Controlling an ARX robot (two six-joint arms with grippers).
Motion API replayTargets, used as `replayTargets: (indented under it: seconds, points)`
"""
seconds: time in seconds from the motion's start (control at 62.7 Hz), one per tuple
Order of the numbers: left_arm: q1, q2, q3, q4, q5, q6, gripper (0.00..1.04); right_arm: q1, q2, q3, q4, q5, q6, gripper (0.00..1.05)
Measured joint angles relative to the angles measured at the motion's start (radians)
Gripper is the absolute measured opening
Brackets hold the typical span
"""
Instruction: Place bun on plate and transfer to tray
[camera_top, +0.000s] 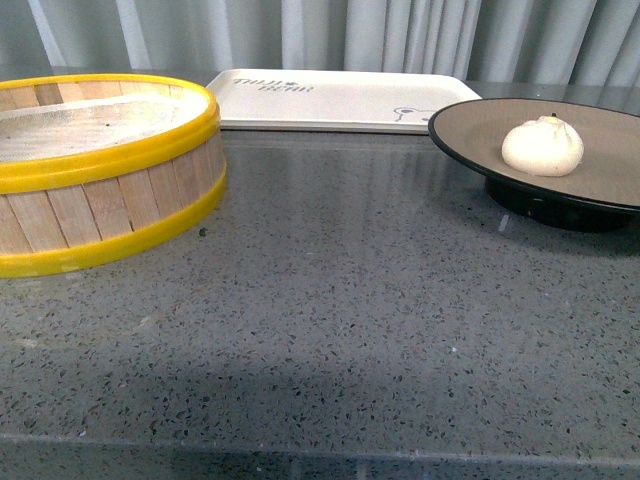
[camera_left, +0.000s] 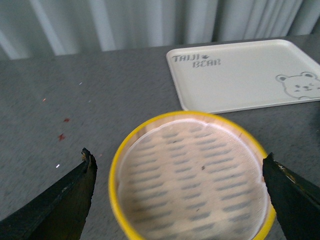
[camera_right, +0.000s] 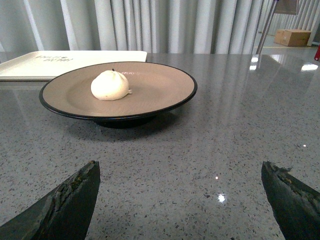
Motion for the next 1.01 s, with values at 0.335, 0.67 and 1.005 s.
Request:
replayTargets:
  seconds: [0.335, 0.67, 1.005]
  points:
    - [0.256, -0.268, -0.504, 0.484, 0.147, -0.112, 0.54, 0.000, 0.000, 0.000, 0.000, 0.000, 0.000, 0.96]
    - [0.135, -0.434, -0.743, 0.532, 0.023, -0.130, 0.04, 0.000, 0.000, 0.000, 0.000, 0.000, 0.000, 0.96]
    - [0.031, -0.562, -0.864, 0.528, -0.083, -0.133, 0.04, 0.000, 0.000, 0.000, 0.000, 0.000, 0.000, 0.96]
